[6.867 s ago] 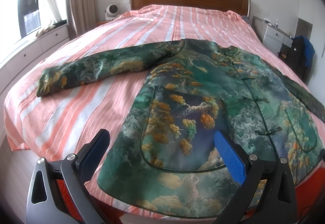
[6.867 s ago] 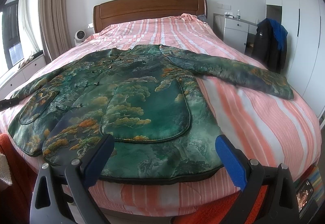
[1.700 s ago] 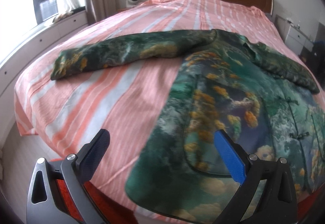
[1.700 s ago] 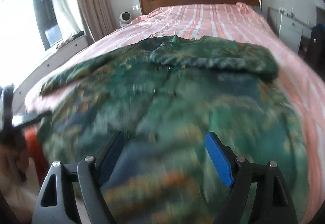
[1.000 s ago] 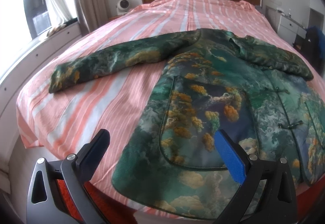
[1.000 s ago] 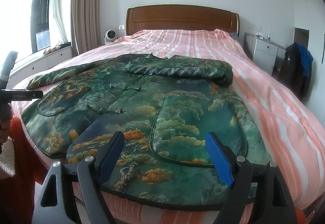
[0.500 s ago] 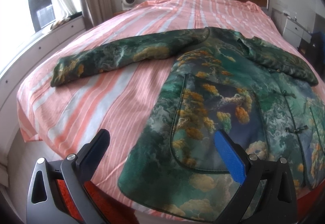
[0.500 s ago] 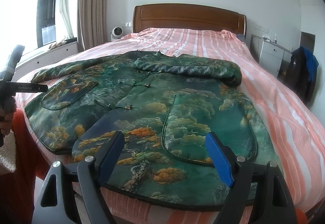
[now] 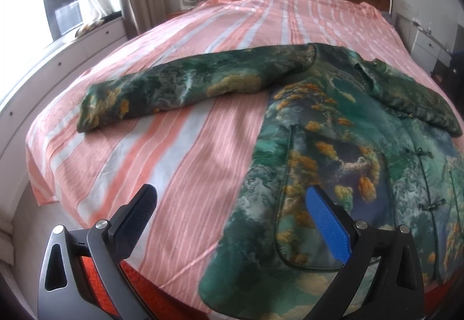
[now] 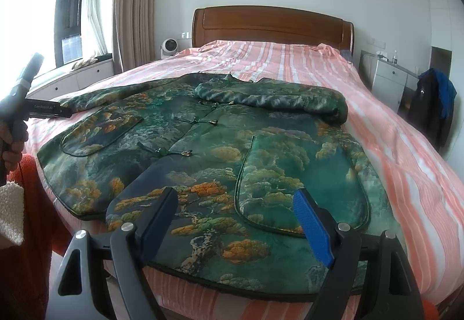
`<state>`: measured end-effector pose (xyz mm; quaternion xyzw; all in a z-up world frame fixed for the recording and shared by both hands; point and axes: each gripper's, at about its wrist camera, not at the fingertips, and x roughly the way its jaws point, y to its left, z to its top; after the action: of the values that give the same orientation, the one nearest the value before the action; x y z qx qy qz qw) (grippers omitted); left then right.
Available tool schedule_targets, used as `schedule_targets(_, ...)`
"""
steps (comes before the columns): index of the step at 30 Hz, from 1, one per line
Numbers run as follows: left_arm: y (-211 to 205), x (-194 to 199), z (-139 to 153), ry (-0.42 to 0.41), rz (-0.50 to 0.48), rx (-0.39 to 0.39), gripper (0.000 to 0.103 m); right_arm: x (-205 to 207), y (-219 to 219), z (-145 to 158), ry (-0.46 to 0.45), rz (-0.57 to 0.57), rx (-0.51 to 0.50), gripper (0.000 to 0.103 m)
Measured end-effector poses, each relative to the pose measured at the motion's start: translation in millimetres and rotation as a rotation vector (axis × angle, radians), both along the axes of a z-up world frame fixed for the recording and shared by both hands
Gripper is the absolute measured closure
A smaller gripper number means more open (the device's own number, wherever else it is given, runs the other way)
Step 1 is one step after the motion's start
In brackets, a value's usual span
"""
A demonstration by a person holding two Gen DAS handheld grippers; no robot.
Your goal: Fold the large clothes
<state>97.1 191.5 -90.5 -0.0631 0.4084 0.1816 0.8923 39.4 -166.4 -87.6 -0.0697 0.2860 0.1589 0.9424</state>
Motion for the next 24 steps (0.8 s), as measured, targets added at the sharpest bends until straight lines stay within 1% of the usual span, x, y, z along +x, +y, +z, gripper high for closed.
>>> schedule_targets(11,6,11,-6,0.038,-0.023,0.0,0.001,0,-1,0,-0.001,0.003,0.001,0.022)
schedule_targets(15,19,21,-6,0.049,-0.014,-0.011,0.001,1,-1,0,0.005,0.004,0.004,0.022)
schedule_targets(16,26,23,-4,0.039,-0.002,-0.029,0.001,0,-1,0,0.002,0.003,0.005,0.022)
schedule_targets(18,54,26,3,-0.022,0.042,-0.124,0.001,-1,-3,1,-0.006,0.0,0.01,0.022)
schedule_targets(19,74,26,7,-0.064,0.082,-0.193,0.001,-1,-4,1,-0.008,-0.003,0.012,0.022)
schedule_targets(20,89,26,9,-0.093,0.115,-0.244,0.001,0,-5,2,-0.007,-0.005,0.014,0.022)
schedule_targets(23,149,23,7,-0.18,0.258,-0.431,0.001,3,-5,-1,0.009,-0.014,0.019,0.022)
schedule_targets(24,160,24,4,-0.188,0.281,-0.458,0.001,4,-5,-2,0.013,-0.015,0.019,0.022)
